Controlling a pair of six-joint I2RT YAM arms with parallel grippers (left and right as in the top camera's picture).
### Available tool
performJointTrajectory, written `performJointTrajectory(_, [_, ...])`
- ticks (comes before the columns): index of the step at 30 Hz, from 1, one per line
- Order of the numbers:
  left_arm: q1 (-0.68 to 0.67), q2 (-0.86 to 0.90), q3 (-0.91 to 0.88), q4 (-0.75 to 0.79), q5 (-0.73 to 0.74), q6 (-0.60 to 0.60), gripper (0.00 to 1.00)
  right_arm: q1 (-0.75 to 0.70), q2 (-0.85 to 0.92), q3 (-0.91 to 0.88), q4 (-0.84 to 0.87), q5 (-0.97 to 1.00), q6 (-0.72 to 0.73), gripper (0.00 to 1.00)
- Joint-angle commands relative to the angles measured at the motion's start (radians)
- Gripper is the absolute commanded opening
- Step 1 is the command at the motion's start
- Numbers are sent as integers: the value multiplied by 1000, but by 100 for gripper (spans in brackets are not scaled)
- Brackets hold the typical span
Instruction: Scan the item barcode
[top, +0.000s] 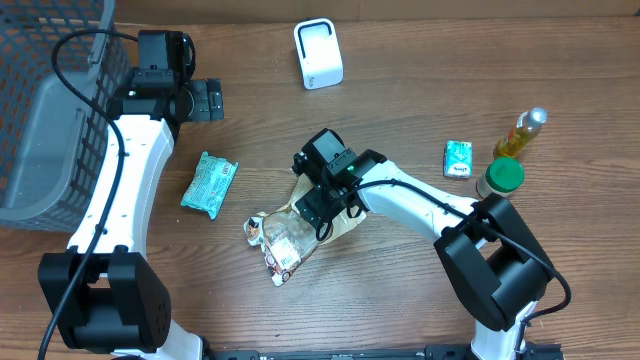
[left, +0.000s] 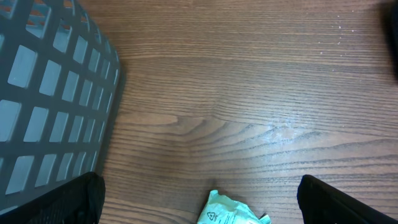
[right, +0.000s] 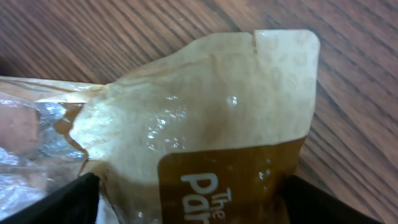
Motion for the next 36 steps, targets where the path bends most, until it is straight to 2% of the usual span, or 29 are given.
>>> performJointTrajectory(1, [-5, -18, 20, 3, -3, 22, 99, 1, 45, -24, -5, 8, -8, 83])
performJointTrajectory(4, [-5, -18, 20, 3, -3, 22, 100, 1, 44, -13, -26, 8, -8, 77])
performJointTrajectory(9, [-5, -18, 20, 3, -3, 22, 99, -3, 42, 41, -90, 8, -4, 59])
performJointTrajectory(12, [-5, -18, 20, 3, -3, 22, 100, -3, 40, 77, -108, -3, -4, 54])
performJointTrajectory(13, [-5, -18, 20, 3, -3, 22, 99, -4, 36, 95, -114, -11, -3, 47])
performJointTrajectory(16, [-5, -18, 20, 3, -3, 22, 100, -6, 27, 126, -132, -11, 20, 39])
performJointTrajectory(18, [-5, -18, 20, 3, -3, 22, 100, -11, 22, 143, -142, -18, 30, 39])
performJointTrajectory(20, [-5, -18, 20, 3, -3, 22, 100, -21, 21, 147, -146, -44, 30, 45])
performJointTrajectory(25, [-5, -18, 20, 3, -3, 22, 100, -56, 23, 146, -167, -35, 29, 46])
performJointTrajectory(29, [-5, -18, 20, 3, -3, 22, 100, -107, 24, 146, -179, -5, 30, 56])
performJointTrajectory(33, [-5, -18, 20, 3, -3, 22, 100, -166, 30, 137, -190, -6, 30, 59])
performJointTrajectory(35, [-5, -18, 20, 3, -3, 22, 100, -190, 30, 132, -191, -7, 30, 67])
performJointTrajectory(36, [-5, -18, 20, 3, -3, 22, 100, -200, 30, 132, -191, -7, 30, 76])
